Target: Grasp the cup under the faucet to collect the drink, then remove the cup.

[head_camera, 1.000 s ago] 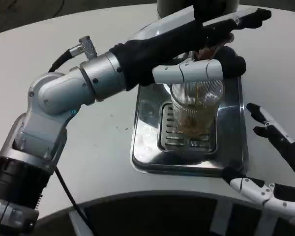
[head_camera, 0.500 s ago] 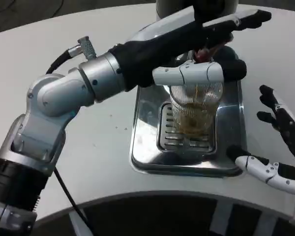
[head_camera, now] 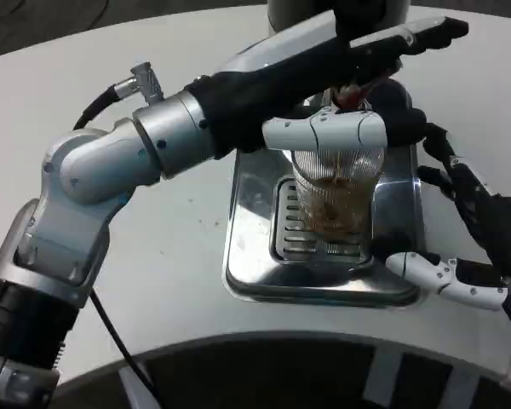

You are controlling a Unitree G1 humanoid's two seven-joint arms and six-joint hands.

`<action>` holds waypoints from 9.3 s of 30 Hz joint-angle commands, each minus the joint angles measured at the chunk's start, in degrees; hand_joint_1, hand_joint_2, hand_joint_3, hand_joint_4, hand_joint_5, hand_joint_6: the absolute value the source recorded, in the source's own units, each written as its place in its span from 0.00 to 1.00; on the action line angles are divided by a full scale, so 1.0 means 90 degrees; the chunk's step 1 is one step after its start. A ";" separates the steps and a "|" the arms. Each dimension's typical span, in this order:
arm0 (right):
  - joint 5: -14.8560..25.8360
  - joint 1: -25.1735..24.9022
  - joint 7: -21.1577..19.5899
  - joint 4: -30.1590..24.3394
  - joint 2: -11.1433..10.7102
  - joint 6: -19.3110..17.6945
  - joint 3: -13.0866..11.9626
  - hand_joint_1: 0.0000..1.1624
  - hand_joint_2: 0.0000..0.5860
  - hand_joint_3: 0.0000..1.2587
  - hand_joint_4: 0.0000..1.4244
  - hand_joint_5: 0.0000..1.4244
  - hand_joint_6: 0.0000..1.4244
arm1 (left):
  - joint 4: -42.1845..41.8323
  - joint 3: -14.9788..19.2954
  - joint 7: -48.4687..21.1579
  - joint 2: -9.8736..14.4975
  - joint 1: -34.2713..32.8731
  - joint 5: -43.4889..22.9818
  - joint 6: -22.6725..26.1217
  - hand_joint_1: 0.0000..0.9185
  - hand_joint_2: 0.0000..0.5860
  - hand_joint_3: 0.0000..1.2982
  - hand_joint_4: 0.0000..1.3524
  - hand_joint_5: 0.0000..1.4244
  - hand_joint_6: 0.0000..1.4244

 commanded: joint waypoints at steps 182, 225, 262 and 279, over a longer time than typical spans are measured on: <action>-0.1021 -0.1560 -0.3232 0.2816 0.1692 -0.1553 0.1291 0.83 0.34 0.48 0.46 0.54 0.42 | -0.1397 0.1194 0.0186 0.0202 0.0589 -0.0948 -0.0173 0.00 0.17 0.14 0.13 0.17 0.17; -0.1042 -0.1081 -0.3279 0.2178 0.1586 -0.1649 0.0829 0.86 0.25 0.60 0.60 0.71 0.67 | -0.3858 0.2337 0.1427 0.0361 0.4269 -0.0980 0.0791 0.00 0.18 0.19 0.19 0.20 0.19; -0.0791 0.0373 -0.2764 0.0348 0.1358 -0.1428 0.0345 0.93 0.20 0.70 0.69 0.78 0.84 | -0.3165 0.1875 0.1795 0.0274 0.5268 0.0043 0.0124 0.00 0.19 0.19 0.16 0.17 0.16; -0.0775 0.0434 -0.2713 0.0051 0.1528 -0.1371 0.0489 0.94 0.18 0.72 0.70 0.79 0.86 | -0.3190 0.1662 0.1819 0.0479 0.5313 0.0740 0.0286 0.00 0.19 0.17 0.14 0.13 0.13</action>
